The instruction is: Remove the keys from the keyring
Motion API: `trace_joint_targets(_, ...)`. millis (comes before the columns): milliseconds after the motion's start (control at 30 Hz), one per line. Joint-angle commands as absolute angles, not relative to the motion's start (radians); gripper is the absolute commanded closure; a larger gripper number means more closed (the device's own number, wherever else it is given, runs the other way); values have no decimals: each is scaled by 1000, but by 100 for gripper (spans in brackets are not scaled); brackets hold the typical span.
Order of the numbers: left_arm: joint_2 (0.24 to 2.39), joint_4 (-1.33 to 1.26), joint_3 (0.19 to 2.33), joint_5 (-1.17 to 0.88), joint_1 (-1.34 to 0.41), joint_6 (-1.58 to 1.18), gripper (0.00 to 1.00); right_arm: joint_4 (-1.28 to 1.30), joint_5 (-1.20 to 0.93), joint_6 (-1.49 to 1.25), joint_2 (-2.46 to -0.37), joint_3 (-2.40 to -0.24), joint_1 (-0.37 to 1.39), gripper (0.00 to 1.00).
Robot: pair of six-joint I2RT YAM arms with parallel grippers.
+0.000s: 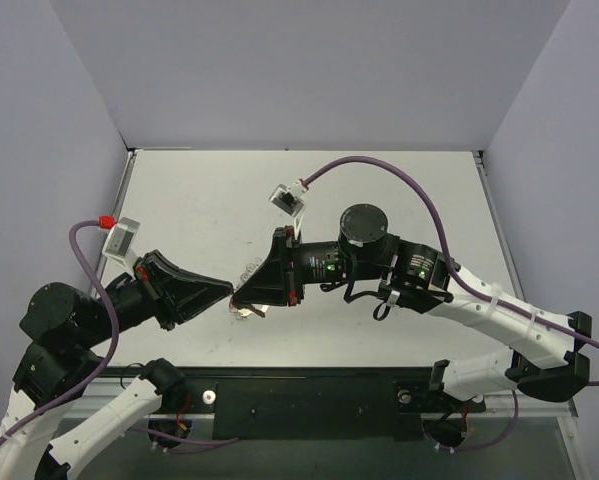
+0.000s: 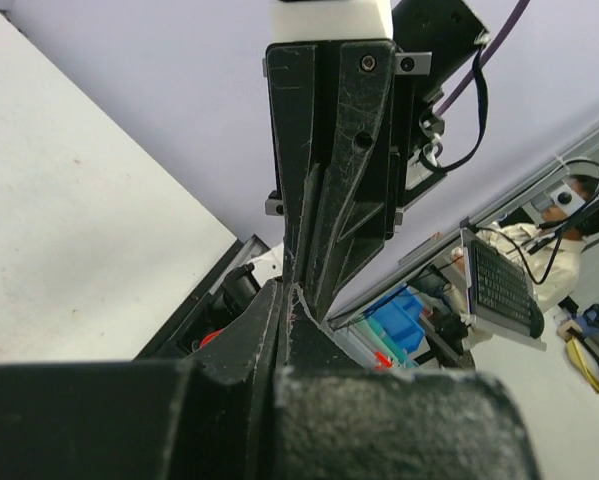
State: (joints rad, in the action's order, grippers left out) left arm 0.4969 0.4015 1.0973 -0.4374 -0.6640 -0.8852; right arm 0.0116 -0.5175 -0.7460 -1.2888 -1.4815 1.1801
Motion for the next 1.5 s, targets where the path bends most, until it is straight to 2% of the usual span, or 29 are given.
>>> trace_joint_targets(0, 557, 443, 1129, -532, -666, -825, 100, 55, -600, -715, -1330, -1535, 1203, 100)
trace_joint_targets(367, 575, 525, 1150, -630, -666, -764, 100, 173, -715, -683, -1397, -1620, 1204, 100)
trace_joint_targets(567, 555, 545, 1152, -531, -666, -778, 100, 140, -677, -693, -1399, -1602, 1204, 99)
trace_joint_targets(600, 549, 538, 1149, -509, -666, -782, 100, 121, -666, -702, -1396, -1595, 1204, 95)
trace_joint_targets(633, 546, 531, 1147, -502, -666, -796, 100, 85, -654, -721, -1390, -1579, 1204, 84)
trace_joint_targets(667, 542, 525, 1141, -480, -666, -804, 100, 72, -634, -727, -1388, -1563, 1204, 81)
trace_joint_targets(700, 538, 514, 1140, -474, -666, -813, 100, 45, -629, -736, -1382, -1557, 1204, 73)
trace_joint_targets(767, 529, 506, 1134, -446, -666, -825, 100, 11, -591, -749, -1375, -1539, 1204, 66)
trace_joint_targets(867, 520, 483, 1127, -408, -666, -845, 100, -55, -560, -771, -1350, -1499, 1204, 62)
trace_joint_targets(1300, 469, 428, 1117, -238, -666, -908, 100, -255, -312, -810, -1204, -1306, 1197, 62)
trace_joint_targets(1467, 457, 419, 1088, -192, -666, -945, 100, -513, -209, -899, -1140, -1151, 1196, 57)
